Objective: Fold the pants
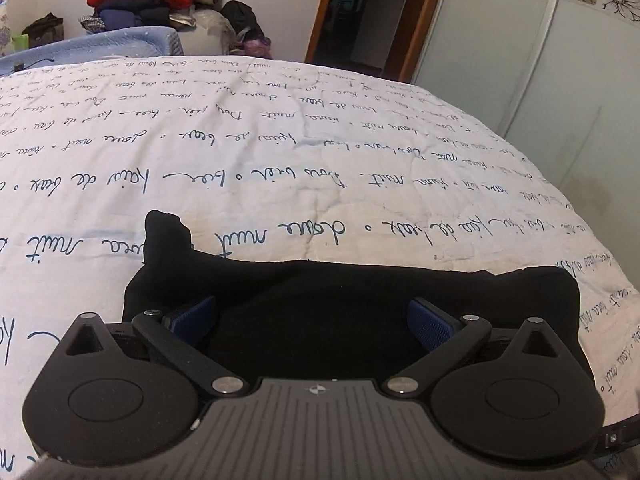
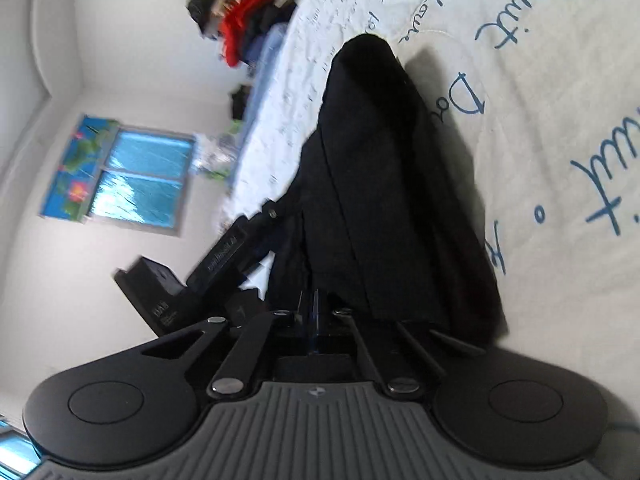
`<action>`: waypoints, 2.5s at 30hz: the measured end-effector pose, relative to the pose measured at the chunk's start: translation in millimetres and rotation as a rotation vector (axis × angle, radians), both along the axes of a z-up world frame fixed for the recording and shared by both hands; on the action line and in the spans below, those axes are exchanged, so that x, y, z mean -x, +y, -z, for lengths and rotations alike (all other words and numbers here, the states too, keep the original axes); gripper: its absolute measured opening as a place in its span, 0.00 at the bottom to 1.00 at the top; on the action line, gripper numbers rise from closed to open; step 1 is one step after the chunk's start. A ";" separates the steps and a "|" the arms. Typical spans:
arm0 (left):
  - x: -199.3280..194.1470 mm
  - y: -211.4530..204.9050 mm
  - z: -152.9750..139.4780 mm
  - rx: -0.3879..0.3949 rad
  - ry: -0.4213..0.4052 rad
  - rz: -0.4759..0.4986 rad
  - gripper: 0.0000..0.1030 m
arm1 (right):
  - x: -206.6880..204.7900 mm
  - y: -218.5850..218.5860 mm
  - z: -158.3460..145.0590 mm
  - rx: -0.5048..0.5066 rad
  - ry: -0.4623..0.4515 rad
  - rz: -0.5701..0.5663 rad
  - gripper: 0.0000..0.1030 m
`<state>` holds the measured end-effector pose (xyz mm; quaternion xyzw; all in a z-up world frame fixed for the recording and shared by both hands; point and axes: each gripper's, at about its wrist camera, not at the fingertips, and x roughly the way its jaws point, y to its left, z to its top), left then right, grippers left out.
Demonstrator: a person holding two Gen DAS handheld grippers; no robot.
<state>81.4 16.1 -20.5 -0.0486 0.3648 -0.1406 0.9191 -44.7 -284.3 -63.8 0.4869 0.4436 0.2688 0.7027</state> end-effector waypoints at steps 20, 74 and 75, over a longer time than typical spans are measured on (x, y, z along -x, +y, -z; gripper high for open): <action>62.5 15.1 -7.3 -0.027 0.008 -0.073 0.99 | -114.4 75.4 -44.3 0.189 -0.037 -0.128 0.64; 137.8 31.8 10.8 0.021 -0.126 -0.087 1.00 | -197.6 291.3 -78.1 0.810 -0.307 -0.452 0.63; 137.8 32.6 10.9 0.027 -0.127 -0.087 1.00 | -195.3 281.5 -87.9 0.761 -0.309 -0.411 0.63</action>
